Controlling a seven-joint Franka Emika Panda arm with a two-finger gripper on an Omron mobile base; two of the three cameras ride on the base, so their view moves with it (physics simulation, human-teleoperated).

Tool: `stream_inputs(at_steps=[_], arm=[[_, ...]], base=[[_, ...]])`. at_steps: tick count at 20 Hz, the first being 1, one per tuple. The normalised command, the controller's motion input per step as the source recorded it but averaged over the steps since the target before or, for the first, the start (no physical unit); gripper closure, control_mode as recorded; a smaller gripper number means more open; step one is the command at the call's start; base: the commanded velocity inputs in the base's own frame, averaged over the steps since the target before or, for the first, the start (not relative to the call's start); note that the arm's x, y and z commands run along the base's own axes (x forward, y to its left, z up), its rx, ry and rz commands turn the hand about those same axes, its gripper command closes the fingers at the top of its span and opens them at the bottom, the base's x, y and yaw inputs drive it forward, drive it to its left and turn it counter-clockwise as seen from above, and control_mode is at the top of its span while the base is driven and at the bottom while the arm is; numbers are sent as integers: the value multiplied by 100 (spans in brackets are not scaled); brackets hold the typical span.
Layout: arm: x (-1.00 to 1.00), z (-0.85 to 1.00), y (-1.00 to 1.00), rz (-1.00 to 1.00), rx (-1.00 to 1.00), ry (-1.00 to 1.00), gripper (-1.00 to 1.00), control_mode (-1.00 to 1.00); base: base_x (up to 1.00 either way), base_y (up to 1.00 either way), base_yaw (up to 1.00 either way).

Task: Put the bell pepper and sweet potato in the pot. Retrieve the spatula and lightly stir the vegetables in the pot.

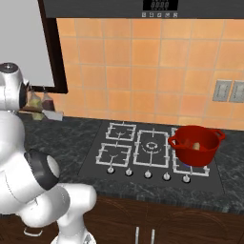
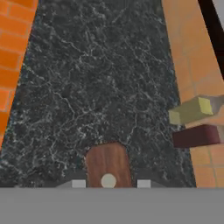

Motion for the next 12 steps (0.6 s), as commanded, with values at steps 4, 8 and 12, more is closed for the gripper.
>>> stream_inputs(at_steps=[4,8,12], arm=[[-9,59,-61,-47,46,0,100,-100],[0,42,-73,-51,38,0,100,-100],[0,32,-80,-47,33,0,100,-100]], base=[[0,0,0],[0,0,0],[0,0,0]])
